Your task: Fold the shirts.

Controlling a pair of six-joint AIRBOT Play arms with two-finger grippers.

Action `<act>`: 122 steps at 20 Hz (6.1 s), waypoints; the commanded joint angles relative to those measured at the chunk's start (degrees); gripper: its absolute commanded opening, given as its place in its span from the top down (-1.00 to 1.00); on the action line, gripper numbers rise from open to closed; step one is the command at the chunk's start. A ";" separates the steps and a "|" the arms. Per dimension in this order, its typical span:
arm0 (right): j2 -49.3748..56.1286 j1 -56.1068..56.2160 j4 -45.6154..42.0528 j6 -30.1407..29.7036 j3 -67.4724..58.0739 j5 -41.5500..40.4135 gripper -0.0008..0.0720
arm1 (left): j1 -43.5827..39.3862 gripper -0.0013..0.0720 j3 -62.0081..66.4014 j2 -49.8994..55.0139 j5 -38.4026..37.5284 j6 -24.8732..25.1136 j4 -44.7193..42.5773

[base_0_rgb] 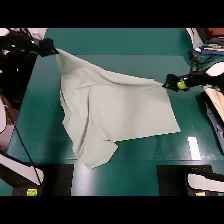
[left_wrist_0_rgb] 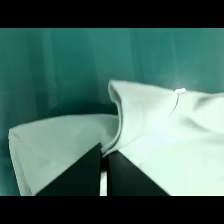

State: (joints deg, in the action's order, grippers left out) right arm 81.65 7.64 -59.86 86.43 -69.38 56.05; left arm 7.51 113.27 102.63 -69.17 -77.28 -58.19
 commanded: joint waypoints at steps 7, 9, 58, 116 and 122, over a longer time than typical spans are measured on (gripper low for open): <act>5.77 0.59 0.15 0.09 -2.40 -8.33 -0.29 | 1.20 -0.51 -0.07 3.21 0.02 -5.29 -0.09; 5.40 -0.55 0.13 -0.74 -5.95 -2.91 -0.27 | 3.04 -0.51 0.04 1.42 -5.38 -5.79 -0.33; -25.51 -26.53 -7.63 -10.10 22.25 21.64 -0.25 | 4.92 0.89 -73.94 -58.88 5.66 -5.22 -0.26; -5.07 -13.81 -16.48 -3.93 -22.91 26.45 0.94 | -0.24 0.89 -29.18 -29.51 -7.61 1.20 12.85; 7.96 -13.84 -9.09 -3.91 -20.22 10.10 0.93 | -4.96 0.89 -24.30 -8.26 14.88 4.20 13.42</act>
State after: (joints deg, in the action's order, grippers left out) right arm 84.01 -6.24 -73.58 82.52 -90.96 74.83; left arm 3.88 86.83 85.47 -64.31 -74.26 -45.91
